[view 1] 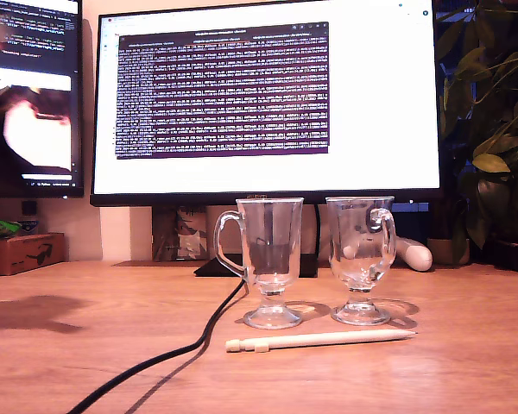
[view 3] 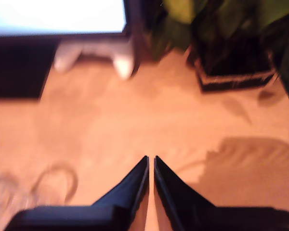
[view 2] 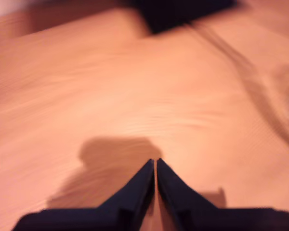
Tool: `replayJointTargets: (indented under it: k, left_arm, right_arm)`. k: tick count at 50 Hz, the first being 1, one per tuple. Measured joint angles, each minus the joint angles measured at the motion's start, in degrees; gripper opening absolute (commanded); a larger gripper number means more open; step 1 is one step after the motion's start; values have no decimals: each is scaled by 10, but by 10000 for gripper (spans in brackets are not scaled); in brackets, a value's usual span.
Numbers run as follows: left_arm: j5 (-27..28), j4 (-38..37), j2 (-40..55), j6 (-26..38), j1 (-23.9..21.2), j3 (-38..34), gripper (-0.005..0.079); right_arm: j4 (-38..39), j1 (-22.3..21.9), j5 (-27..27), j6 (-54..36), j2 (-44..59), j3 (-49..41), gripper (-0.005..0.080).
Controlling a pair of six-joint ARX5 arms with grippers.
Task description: Pick the small glass cups in front of you with each of your hands, and place them behind the white pen
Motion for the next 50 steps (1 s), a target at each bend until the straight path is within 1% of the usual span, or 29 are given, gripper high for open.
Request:
replayJointTargets:
  k: [5, 6, 10, 12, 13, 17, 22, 28, 32, 38, 42, 44, 50]
  left_arm:
    - [6, 21, -39, -9, 47, -3, -19]
    - [6, 26, -46, -22, 55, -5, -19]
    - [10, 35, -69, -42, 77, -13, -19]
    - [10, 35, -77, -42, 80, -20, -19]
    - [10, 35, -80, -53, 81, -23, -19]
    - [12, 35, -90, -55, 77, -42, -19]
    - [26, 17, -97, -55, 70, -58, -19]
    - [40, 16, -97, -71, 66, -66, -19]
    - [42, 37, -104, -74, 61, -83, -19]
    - [41, 72, -123, -85, 47, -131, -19]
    - [28, 85, -134, -85, 40, -164, -19]
    - [14, 99, -141, -98, 39, -181, -19]
    - [-2, 128, -174, -108, 40, -223, -19]
  right_arm:
    - [35, -40, -42, -12, 0, -28, -13]
    - [42, -47, -52, -28, 0, -35, -13]
    - [67, -68, -81, -34, 0, -63, -13]
    - [76, -73, -85, -37, 0, -77, -13]
    - [80, -74, -86, -48, 0, -82, -13]
    - [97, -75, -90, -81, -1, -108, -13]
    - [121, -74, -113, -85, -13, -143, -13]
    - [132, -74, -116, -85, -51, -180, -13]
    - [147, -74, -117, -85, -81, -194, -13]
    - [182, -74, -120, -85, -122, -214, -13]
    - [211, -74, -134, -85, -140, -234, -13]
    - [228, -73, -143, -85, -146, -248, -13]
    - [277, -66, -149, -85, -157, -301, -13]
